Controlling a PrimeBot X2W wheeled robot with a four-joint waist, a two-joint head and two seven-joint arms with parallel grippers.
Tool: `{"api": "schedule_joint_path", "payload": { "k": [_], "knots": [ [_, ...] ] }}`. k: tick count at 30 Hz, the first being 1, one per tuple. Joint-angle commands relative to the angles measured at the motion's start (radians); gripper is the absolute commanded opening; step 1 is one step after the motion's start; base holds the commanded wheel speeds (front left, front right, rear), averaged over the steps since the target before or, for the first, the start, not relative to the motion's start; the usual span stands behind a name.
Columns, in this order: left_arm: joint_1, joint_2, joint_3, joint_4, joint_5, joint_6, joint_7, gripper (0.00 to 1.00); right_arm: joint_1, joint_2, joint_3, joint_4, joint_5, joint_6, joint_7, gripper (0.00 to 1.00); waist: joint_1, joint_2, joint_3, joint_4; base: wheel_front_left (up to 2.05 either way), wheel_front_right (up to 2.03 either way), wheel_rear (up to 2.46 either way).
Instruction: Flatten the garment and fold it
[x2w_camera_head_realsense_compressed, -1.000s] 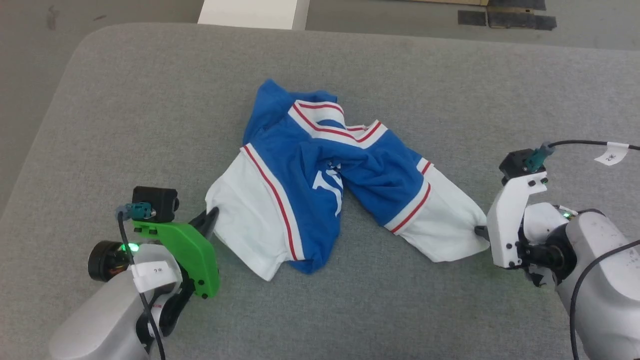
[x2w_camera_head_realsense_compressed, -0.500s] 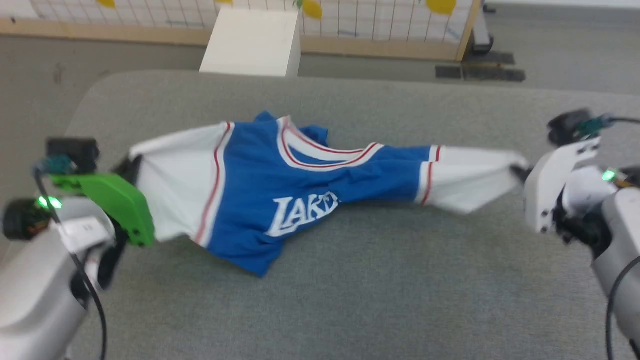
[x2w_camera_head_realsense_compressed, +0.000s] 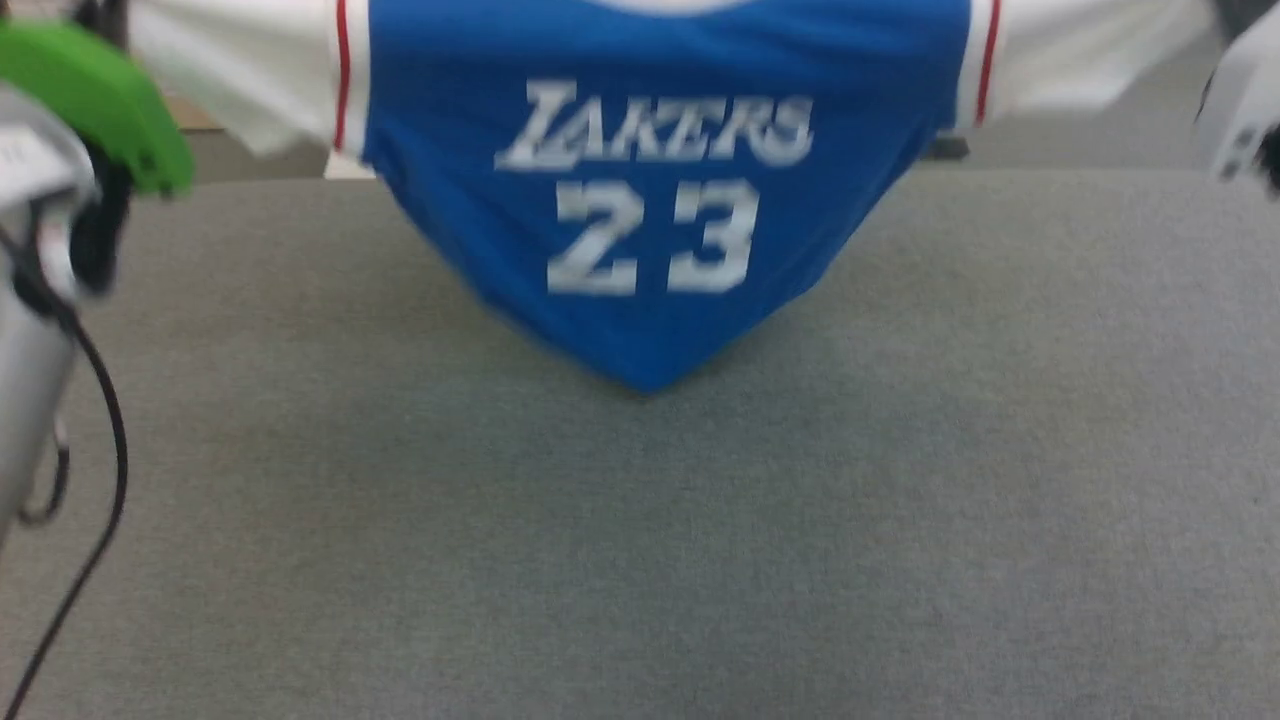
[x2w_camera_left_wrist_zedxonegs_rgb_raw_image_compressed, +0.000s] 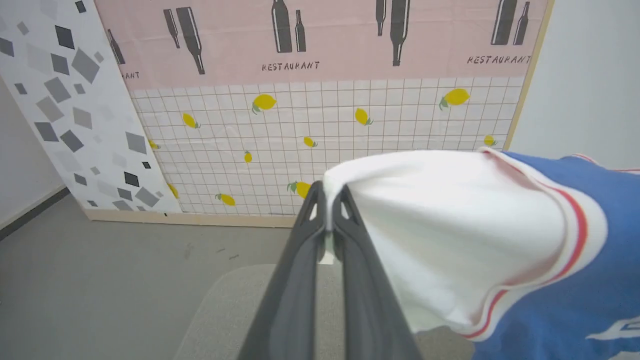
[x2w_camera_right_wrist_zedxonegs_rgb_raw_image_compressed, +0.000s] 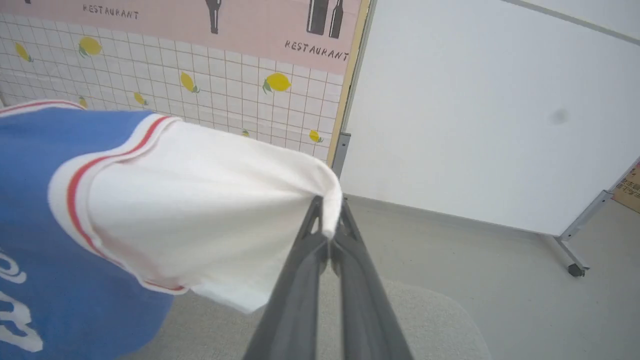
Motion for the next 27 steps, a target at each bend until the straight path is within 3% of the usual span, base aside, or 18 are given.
{"api": "schedule_joint_path", "payload": {
  "k": [1, 8, 16, 27],
  "knots": [
    [-0.067, -0.012, 0.007, 0.029, 0.023, -0.012, -0.015, 0.00, -0.058, 0.005, -0.012, 0.012, -0.020, -0.002, -0.020, 0.00, 0.0000, 0.0119, 0.082, -0.022, 0.00, 0.00, 0.00],
    [-0.362, -0.072, 0.033, 0.176, 0.074, -0.060, -0.107, 0.00, -0.330, 0.033, -0.068, 0.074, -0.119, -0.002, -0.121, 0.00, 0.0000, 0.0119, 0.256, -0.049, 0.00, 0.00, 0.00],
    [-0.636, -0.080, 0.051, 0.290, 0.149, -0.081, -0.239, 0.00, -0.589, 0.080, -0.133, 0.137, -0.224, -0.002, -0.285, 0.00, 0.0000, 0.0119, 0.431, -0.079, 0.00, 0.00, 0.00],
    [-0.773, -0.115, 0.033, 0.420, 0.181, -0.128, -0.320, 0.00, -0.744, 0.149, -0.142, 0.261, -0.277, -0.002, -0.434, 0.00, 0.0000, 0.0119, 0.560, -0.096, 0.00, 0.00, 0.00]
  ]
}}
